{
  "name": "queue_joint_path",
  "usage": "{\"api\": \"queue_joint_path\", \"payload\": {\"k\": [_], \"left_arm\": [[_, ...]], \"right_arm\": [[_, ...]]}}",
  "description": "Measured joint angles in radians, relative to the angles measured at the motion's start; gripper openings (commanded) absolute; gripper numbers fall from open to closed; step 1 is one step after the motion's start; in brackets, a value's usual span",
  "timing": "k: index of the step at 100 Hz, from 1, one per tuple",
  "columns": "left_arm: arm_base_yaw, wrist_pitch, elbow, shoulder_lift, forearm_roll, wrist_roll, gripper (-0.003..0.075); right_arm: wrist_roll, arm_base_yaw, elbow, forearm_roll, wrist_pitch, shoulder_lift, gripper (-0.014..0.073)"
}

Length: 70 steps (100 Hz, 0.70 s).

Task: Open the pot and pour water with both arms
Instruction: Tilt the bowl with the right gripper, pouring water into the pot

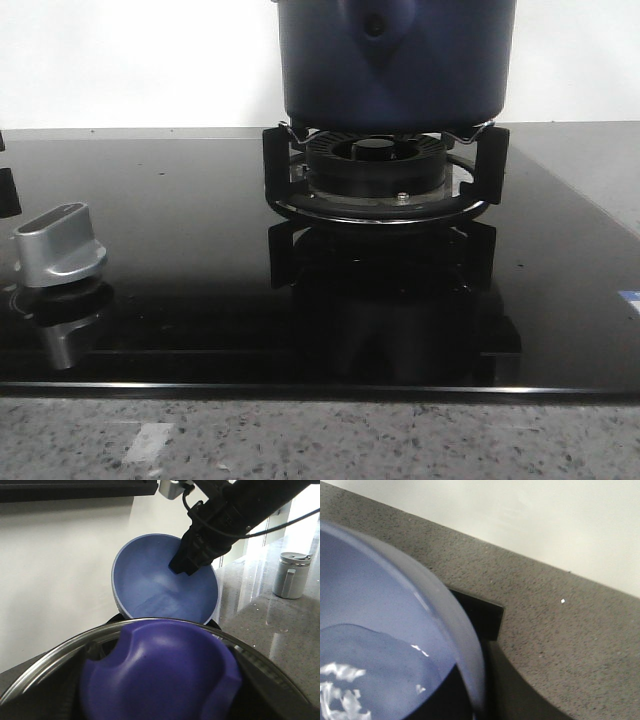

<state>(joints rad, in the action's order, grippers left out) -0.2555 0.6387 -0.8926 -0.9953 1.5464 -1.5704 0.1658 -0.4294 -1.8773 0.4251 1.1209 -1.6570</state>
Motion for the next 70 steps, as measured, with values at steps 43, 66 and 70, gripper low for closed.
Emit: {"api": "queue_joint_path", "payload": {"k": [43, 66, 70], "left_arm": [[0.0, -0.007, 0.0, 0.0, 0.002, 0.0, 0.0337], [0.0, -0.01, 0.0, 0.0, 0.006, 0.0, 0.0337], [0.0, -0.01, 0.0, 0.0, 0.006, 0.0, 0.0337]], "right_arm": [[0.052, -0.072, 0.047, 0.268, -0.065, -0.002, -0.0046], [0.056, -0.092, 0.048, 0.355, -0.082, -0.002, -0.0046], [0.056, -0.092, 0.048, 0.365, -0.085, -0.002, -0.0046]]}}
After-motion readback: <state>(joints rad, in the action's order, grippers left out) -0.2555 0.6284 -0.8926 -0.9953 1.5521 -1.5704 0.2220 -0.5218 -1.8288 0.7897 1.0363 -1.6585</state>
